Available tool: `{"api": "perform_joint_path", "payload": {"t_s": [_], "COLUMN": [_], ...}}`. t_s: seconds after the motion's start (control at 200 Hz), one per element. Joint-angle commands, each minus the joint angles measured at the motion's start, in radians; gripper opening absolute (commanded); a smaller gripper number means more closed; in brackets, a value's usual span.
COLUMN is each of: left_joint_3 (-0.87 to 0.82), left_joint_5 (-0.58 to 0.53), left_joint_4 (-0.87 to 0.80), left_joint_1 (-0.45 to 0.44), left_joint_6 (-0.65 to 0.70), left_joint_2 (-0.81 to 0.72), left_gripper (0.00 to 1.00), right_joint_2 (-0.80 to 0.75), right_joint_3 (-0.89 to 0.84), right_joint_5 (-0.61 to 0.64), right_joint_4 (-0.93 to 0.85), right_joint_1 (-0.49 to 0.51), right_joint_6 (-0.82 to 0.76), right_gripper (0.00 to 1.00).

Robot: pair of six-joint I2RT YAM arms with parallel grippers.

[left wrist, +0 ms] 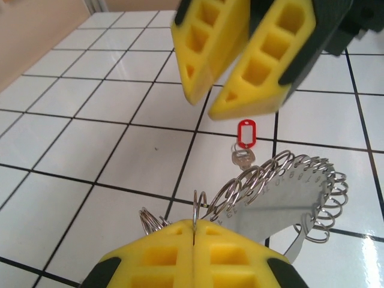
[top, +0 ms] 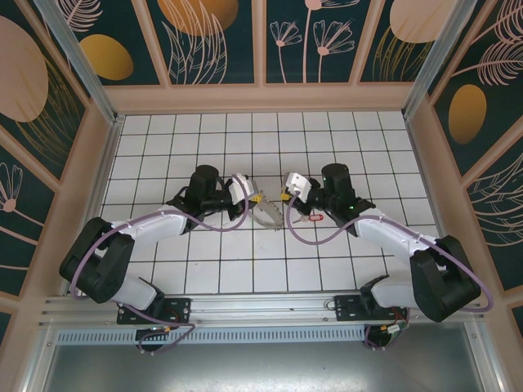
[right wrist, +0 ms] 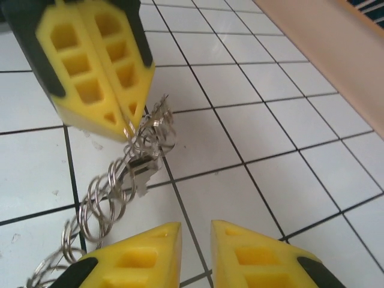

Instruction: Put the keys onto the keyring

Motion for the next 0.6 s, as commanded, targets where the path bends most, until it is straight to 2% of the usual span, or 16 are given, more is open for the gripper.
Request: {"api": "perform_joint_path", "payload": {"t_s": [0.0,0.345,0.596], "left_joint_3": [0.019,0.004,-0.002], "left_joint_5": [0.040,0.134,0.093], "left_joint_4": [0.024,0.112,0.210], "left_joint_1": [-0.001,-0.001,-0.001], "left_joint_6": [-0.021,-0.072,-0.155], "left_joint_2": [-0.015,0.017,0.045], "left_gripper": [0.00,0.00,0.00], "right_joint_2": [-0.006,0.101,0.119], "right_joint_3": [0.044,0.122,0.123], "right_joint_5": [-0.078,-0.102,-0.138], "right_joint_4": [-0.045,-0.113,-0.130], "right_joint_1": [0.008,0.019,0.035], "right_joint_6": [-0.044,-0.091,-0.043], "right_gripper": [0.20,0.19,0.20]}}
